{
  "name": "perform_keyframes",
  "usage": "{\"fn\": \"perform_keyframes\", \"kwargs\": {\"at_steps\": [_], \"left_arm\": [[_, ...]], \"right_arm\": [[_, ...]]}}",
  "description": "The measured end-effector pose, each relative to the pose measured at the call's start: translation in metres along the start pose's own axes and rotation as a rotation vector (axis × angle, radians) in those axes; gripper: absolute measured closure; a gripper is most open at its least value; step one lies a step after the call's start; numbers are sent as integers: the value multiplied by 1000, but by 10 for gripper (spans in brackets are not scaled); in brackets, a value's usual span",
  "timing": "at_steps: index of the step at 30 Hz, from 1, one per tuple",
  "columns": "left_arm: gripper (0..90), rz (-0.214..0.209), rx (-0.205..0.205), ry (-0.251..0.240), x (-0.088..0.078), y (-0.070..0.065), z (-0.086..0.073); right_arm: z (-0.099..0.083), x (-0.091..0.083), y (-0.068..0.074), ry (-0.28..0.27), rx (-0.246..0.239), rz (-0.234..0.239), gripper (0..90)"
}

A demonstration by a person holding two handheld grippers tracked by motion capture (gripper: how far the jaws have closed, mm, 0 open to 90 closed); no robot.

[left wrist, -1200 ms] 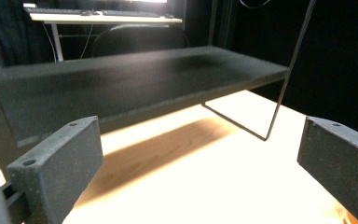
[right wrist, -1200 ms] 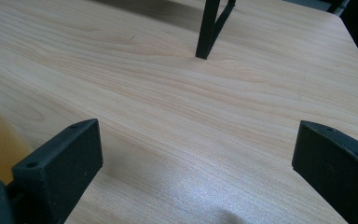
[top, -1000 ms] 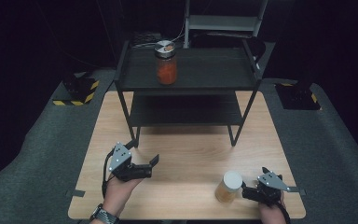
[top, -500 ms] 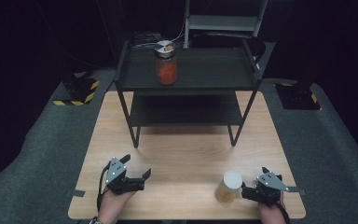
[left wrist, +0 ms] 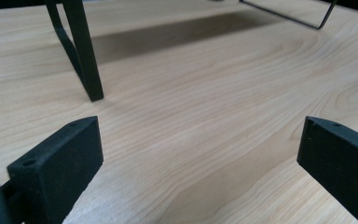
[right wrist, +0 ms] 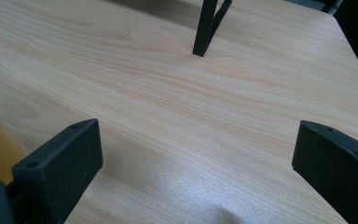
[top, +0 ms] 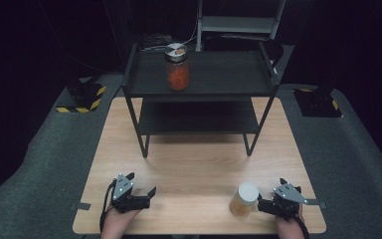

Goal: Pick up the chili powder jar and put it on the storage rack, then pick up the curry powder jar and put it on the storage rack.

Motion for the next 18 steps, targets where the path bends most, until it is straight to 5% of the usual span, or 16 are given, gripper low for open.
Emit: {"fn": "perform_keyframes", "kwargs": {"at_steps": [18], "left_arm": [[4,41,55,58,4,-9,1]], "right_arm": [[-1,-1,0,-7,5,-1,7]]}}
Point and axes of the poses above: each handheld gripper's, and its own axes: x roughly forward along the jaws, z roughly out of its top, y roughly to its left, the point moved 10 cm from there along x, roughly forward along the jaws, and after that the axes turned 1 degree about -y, right-handed, at the moved point
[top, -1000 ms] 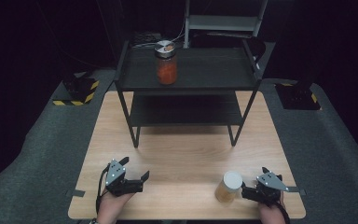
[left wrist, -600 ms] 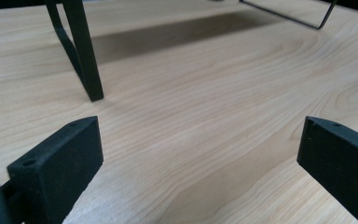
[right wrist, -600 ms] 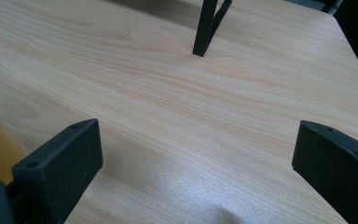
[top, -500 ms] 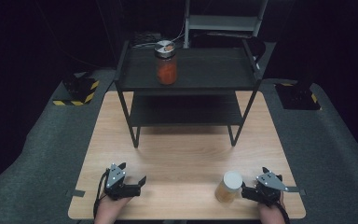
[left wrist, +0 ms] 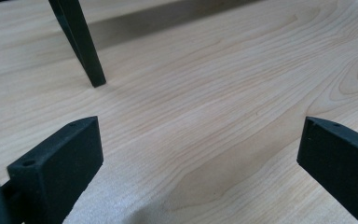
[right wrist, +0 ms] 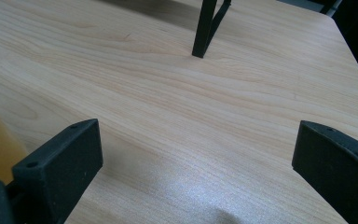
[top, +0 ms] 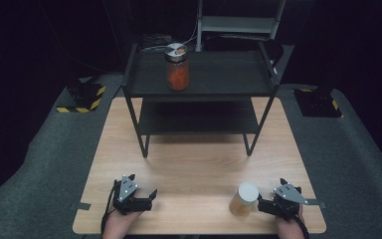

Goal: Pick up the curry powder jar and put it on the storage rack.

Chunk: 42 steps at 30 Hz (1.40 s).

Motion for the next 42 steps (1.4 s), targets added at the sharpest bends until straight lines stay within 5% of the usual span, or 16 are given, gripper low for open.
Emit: {"fn": "perform_keyframes", "kwargs": {"at_steps": [12,21,42], "left_arm": [[7,4,41,6,0,-5,0],[8,-4,33,5,-1,-4,0],[9,-16,39,2,-2,-4,-1]], "right_arm": [[-2,-3,-2,-30,22,4,7],[-3,-7,-5,-46,33,0,7],[26,-50,-4,-217,106,14,6]]}}
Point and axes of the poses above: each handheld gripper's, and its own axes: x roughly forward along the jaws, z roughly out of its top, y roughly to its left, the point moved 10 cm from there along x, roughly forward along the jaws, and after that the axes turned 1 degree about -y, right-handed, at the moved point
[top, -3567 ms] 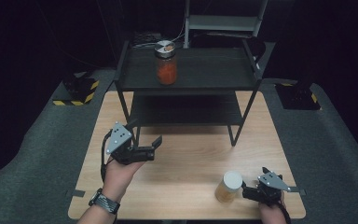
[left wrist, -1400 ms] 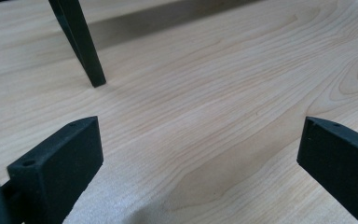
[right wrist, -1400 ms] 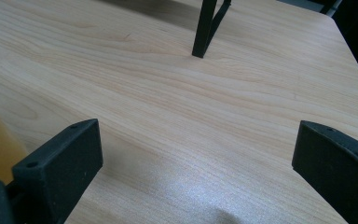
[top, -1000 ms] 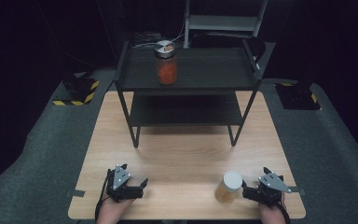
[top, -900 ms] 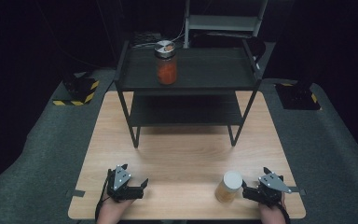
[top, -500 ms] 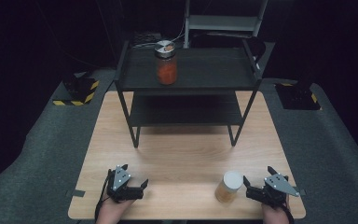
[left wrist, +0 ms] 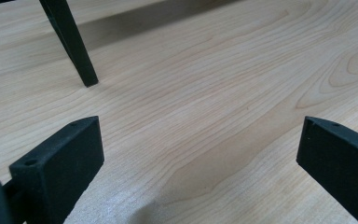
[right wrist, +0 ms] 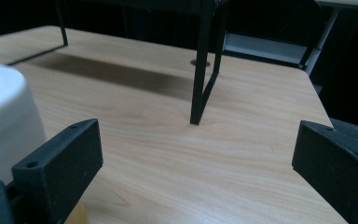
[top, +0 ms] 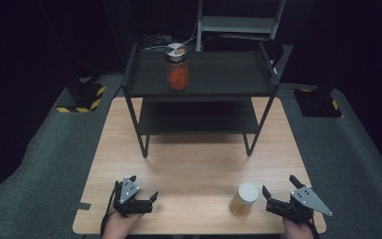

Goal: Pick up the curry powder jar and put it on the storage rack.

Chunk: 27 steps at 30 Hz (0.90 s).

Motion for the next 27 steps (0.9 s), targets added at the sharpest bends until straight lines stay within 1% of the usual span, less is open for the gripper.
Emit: {"fn": "perform_keyframes", "kwargs": {"at_steps": [3,4,5,8,10,13,14,15,17,18,20,21,22,26,27], "left_arm": [[8,1,5,-2,0,-1,0],[8,1,5,-2,0,-1,0],[8,1,5,-2,0,-1,0],[8,2,7,-2,0,-1,0],[8,0,15,-2,0,-1,0],[8,1,16,2,0,-2,0],[8,1,16,2,0,-2,0],[8,0,13,2,0,-2,0],[8,1,11,2,-1,-1,0],[8,1,11,2,-1,-1,0],[8,0,11,2,-1,-1,0],[9,-1,12,2,-1,-1,0],[8,-1,12,2,-1,-1,0],[8,-2,19,2,-1,-1,0],[8,-2,19,2,-1,-1,0]], "right_arm": [[5,-4,2,-22,15,16,6],[5,-4,2,-22,15,16,6],[9,-7,5,-38,13,27,6],[14,-11,8,-65,13,38,4],[19,-15,13,-85,9,60,0],[23,-18,19,-94,-2,81,0],[23,-18,19,-94,-2,81,0],[25,-19,24,-95,-12,98,0],[27,-19,28,-98,-20,115,0],[27,-19,28,-98,-20,115,0],[27,-18,33,-97,-15,139,0],[27,-17,37,-91,-20,158,0],[27,-17,37,-91,-20,158,0],[25,-14,45,-94,-42,201,0],[25,-14,45,-94,-42,201,0]]}}
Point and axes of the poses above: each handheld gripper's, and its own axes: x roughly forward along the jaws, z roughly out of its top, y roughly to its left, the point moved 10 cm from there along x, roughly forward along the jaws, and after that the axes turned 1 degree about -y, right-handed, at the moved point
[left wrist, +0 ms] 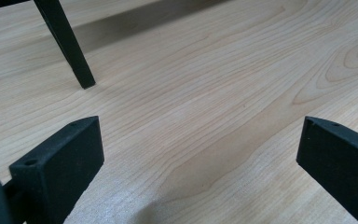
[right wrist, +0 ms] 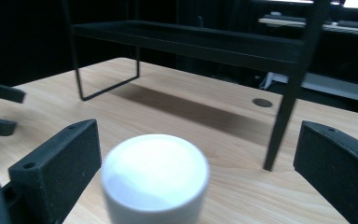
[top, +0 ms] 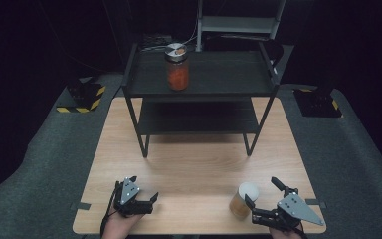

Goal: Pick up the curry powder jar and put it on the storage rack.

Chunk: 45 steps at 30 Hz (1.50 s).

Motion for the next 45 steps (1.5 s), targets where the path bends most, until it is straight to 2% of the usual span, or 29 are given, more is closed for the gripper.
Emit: {"fn": "perform_keyframes", "kwargs": {"at_steps": [9,18,23,34,45], "left_arm": [[8,0,-7,3,0,1,0],[8,1,2,4,0,0,0],[8,2,6,5,0,0,0],[8,3,3,4,0,0,0],[8,3,-4,3,0,0,0]], "right_arm": [[-6,4,5,7,9,49,0],[-14,11,7,36,-3,88,21],[-18,14,6,59,0,98,77],[-27,16,0,61,45,108,165],[-32,18,-2,72,60,114,232]]}}
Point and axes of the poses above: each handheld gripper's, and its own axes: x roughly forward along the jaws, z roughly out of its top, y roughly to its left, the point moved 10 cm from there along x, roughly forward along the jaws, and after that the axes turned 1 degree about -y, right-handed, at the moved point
